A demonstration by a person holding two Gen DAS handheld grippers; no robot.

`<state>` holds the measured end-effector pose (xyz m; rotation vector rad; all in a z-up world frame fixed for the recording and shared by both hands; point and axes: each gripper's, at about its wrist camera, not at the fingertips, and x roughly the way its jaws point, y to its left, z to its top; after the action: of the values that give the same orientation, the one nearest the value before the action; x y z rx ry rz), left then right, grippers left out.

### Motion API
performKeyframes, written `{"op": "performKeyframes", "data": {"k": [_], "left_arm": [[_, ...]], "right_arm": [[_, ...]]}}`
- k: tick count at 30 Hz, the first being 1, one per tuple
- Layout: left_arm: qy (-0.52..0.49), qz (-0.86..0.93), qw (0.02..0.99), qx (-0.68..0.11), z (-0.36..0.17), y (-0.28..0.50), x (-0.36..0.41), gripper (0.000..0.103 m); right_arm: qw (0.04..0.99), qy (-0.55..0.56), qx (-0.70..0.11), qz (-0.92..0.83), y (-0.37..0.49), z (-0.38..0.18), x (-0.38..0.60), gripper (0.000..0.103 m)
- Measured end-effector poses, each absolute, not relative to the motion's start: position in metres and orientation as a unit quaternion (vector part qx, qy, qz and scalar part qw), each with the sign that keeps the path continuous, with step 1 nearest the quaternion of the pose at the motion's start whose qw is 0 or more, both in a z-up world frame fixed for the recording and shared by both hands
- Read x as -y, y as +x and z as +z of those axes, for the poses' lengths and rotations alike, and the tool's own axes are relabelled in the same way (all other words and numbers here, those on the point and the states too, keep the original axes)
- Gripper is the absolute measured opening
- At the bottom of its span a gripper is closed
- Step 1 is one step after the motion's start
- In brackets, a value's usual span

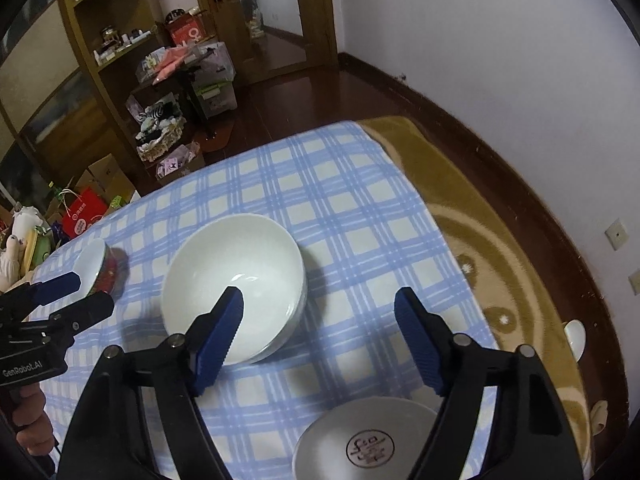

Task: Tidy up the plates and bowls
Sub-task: 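Move both open grippers to the large plain white bowl, then grasp the white bowl rim with the left gripper while the right gripper grasps the opposite rim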

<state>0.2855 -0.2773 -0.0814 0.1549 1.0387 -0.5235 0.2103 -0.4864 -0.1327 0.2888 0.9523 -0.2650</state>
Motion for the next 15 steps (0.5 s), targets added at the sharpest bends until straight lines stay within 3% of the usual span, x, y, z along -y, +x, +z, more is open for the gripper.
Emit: {"op": "performKeyframes", "data": {"k": [4,6,8,10,15], "left_arm": [[0.072,-0.253,0.827,-0.497,-0.091,0.295,0.288,0.081],[0.078,-0.256,0.825,-0.498,-0.097,0.298,0.295,0.077],[0.093,-0.255,0.824,-0.497,-0.107,0.3,0.302,0.069],[0.099,-0.253,0.819,-0.506,-0.116,0.303,0.306,0.049],[0.059,-0.265,0.798,-0.539,-0.134,0.31,0.31,0.023]], "right_arm": [[0.866,0.149,-0.462,-0.124,0.214,-0.148,0.493,0.079],[0.862,0.158,-0.467,-0.119,0.216,-0.156,0.497,0.071],[0.856,0.175,-0.473,-0.109,0.218,-0.164,0.5,0.062],[0.857,0.186,-0.47,-0.101,0.219,-0.168,0.501,0.057],[0.849,0.213,-0.477,-0.074,0.225,-0.18,0.496,0.038]]}}
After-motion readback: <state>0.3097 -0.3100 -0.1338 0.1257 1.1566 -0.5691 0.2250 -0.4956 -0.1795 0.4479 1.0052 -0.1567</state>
